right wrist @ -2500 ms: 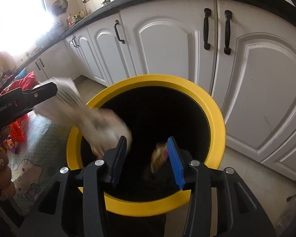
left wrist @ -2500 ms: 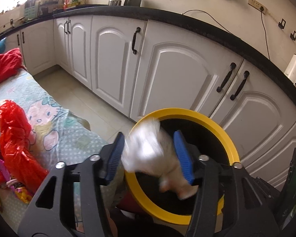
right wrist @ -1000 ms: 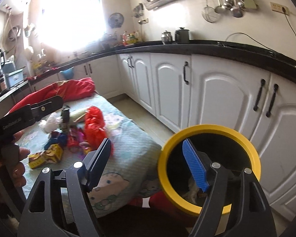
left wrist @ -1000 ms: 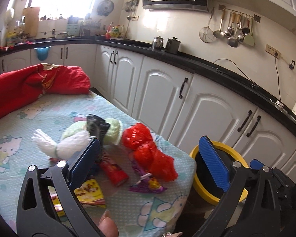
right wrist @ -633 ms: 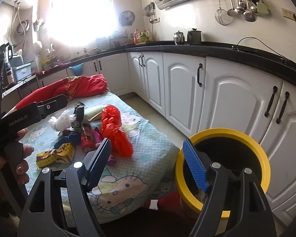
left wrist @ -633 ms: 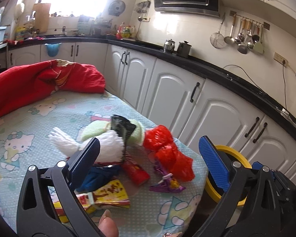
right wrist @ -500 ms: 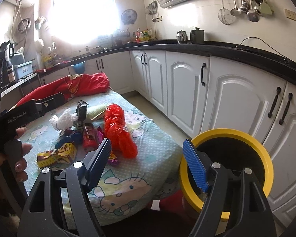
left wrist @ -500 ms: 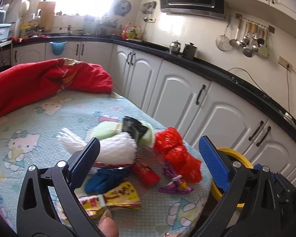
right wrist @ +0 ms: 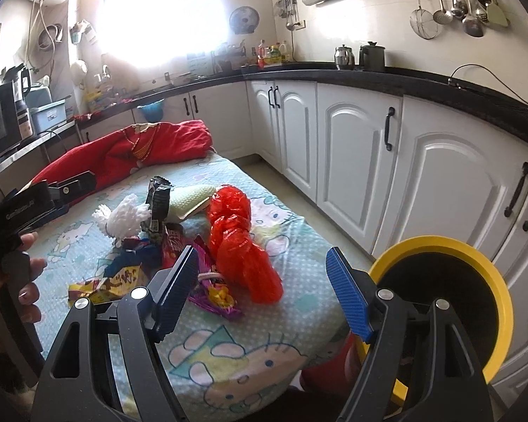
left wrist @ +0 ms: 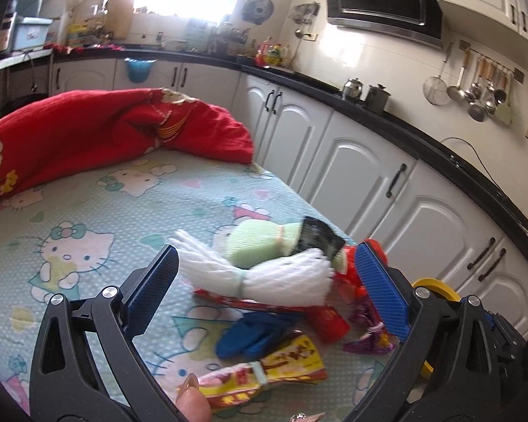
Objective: Collect trash
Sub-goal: 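Move both tools back toward the trash on the bed, then grasp the red plastic bag with the right tool while the left tool grasps the white fluffy item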
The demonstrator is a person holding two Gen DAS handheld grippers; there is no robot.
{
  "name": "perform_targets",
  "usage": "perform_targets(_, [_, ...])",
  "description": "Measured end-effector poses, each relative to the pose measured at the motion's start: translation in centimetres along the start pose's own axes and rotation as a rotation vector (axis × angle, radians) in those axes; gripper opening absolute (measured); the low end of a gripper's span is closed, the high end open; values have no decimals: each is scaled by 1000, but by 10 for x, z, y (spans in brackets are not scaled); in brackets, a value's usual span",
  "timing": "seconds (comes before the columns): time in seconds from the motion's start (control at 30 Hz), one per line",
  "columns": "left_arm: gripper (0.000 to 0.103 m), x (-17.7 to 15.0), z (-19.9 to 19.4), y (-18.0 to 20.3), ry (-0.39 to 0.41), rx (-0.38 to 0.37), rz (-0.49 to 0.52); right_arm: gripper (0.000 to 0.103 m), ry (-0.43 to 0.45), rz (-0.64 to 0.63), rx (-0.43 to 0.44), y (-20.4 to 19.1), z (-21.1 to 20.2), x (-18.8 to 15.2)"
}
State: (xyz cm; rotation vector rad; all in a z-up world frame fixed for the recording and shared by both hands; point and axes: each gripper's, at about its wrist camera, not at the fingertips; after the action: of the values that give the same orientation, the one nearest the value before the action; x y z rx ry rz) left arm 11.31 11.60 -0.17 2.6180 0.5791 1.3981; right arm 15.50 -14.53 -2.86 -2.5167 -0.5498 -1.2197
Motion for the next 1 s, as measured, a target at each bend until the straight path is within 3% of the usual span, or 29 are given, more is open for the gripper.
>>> perform_targets(0.17, [92,7,11,-28,-41,8,-82,72,-31,-4,4,0,20,6])
perform_targets(0.6, [92,5,56,-95,-207,-67,-366,72,-151,37,52,2,71,13])
perform_targets(0.7, [85,3,62,-99,-226,-88,-391,61,-181,34,76,0,80,12])
perform_targets(0.87, [70,-2,71,-103,-260,-110,-418,34,-215,44,113,-1,86,7])
perform_targets(0.93, [64,-4,72,-104,-266,-116,-419,28,-212,37,123,-1,85,5])
perform_targets(1.0, [52,-4,72,-104,-267,-120,-419,26,-206,33,122,-1,83,4])
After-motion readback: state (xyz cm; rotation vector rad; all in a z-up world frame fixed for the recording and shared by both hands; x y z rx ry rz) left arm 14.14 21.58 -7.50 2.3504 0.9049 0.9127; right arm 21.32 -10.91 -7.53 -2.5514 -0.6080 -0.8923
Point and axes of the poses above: each gripper's, at about its wrist camera, not at the fingertips, and z roughly the way its jaws point, y to its right, x to its top, and after that the axes turned 4 degrees about -y, right-handed
